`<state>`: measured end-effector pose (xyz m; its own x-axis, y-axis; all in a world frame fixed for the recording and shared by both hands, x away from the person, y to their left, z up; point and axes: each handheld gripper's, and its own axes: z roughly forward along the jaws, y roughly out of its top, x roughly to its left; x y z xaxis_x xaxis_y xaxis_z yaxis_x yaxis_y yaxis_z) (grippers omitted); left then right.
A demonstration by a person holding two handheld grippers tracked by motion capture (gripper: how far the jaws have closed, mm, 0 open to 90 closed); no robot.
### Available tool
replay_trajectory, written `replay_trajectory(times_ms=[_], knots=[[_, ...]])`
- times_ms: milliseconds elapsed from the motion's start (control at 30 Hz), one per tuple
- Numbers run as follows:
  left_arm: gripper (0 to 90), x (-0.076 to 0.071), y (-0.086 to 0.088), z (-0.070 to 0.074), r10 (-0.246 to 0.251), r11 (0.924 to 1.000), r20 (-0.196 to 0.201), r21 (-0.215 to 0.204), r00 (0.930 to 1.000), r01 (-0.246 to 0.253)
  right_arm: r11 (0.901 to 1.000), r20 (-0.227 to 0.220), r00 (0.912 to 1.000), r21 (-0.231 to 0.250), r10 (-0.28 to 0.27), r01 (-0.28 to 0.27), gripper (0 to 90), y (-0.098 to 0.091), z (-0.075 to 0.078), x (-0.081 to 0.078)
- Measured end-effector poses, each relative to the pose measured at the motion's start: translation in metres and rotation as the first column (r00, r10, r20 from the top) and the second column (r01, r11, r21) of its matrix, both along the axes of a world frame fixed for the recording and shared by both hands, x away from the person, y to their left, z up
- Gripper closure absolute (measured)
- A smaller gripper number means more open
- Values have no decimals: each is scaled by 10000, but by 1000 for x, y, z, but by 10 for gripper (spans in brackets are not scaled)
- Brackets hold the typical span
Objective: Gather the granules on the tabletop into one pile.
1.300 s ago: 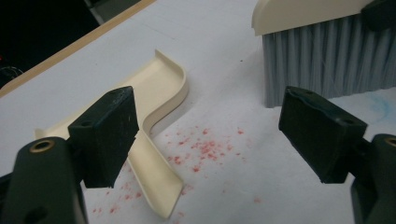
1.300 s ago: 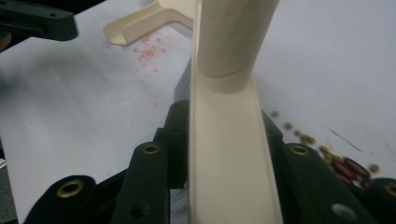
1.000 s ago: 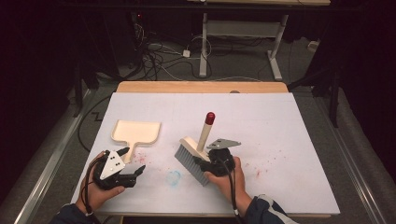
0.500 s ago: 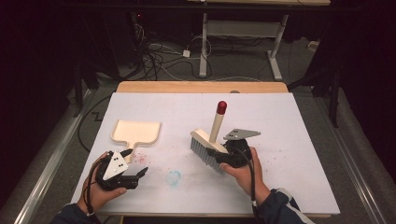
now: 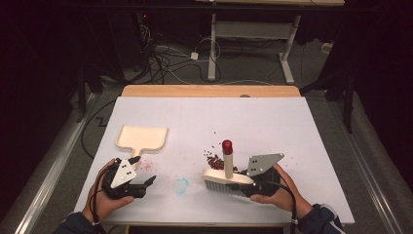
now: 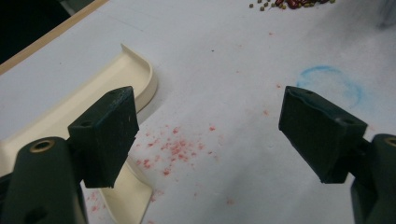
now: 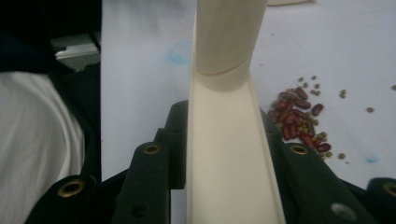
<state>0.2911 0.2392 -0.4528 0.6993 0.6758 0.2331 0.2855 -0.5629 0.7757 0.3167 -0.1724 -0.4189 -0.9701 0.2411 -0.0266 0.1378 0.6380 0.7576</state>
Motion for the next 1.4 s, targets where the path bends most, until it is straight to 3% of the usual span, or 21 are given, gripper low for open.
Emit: replay_trajectory(times_ms=[167, 233, 533, 700, 733, 833, 967, 1100, 1200, 1400], knots=[[191, 1, -2, -1, -79, 10000, -55, 36, 10000, 79, 9981, 80, 9981, -99, 614, -613, 677, -3, -11, 9], [191, 1, -2, -2, -107, 9999, -60, 54, 9999, 108, 9981, 301, 9978, -178, 591, -586, 678, -3, -14, 16], [191, 2, -4, -3, -158, 9998, -141, 110, 9998, 159, 9995, 298, 9993, 195, 237, -243, 675, 1, -18, 53], [191, 3, -5, -4, -206, 9996, -206, 188, 9996, 210, 9997, 695, 9975, 240, -118, 102, 677, 3, -16, 67], [191, 3, -5, -4, -215, 9996, -211, 184, 9995, 219, 9992, 581, 9982, 401, -118, 95, 677, 3, -16, 70], [191, 2, -4, -4, -222, 9995, -219, 209, 9995, 227, 9978, 546, 9984, 652, -131, 95, 676, 2, -14, 73], [191, 2, -3, -4, -160, 9998, -191, 146, 9997, 163, 9966, 821, 9961, 786, -324, 260, 677, -3, -4, 68], [191, 0, -2, -3, -160, 9997, -141, 177, 9998, 162, 9876, 1042, 9891, 1286, -1042, 905, 676, -17, 10, 62], [191, 1, -1, -2, -147, 9997, -148, 167, 9998, 150, 9742, 1181, 9761, 1559, -1823, 1631, 676, -30, 18, 59], [191, 2, -3, -3, -191, 9996, -156, 187, 9997, 194, 9384, 1316, 9362, 1649, -3260, 3036, 677, -47, 19, 64]])
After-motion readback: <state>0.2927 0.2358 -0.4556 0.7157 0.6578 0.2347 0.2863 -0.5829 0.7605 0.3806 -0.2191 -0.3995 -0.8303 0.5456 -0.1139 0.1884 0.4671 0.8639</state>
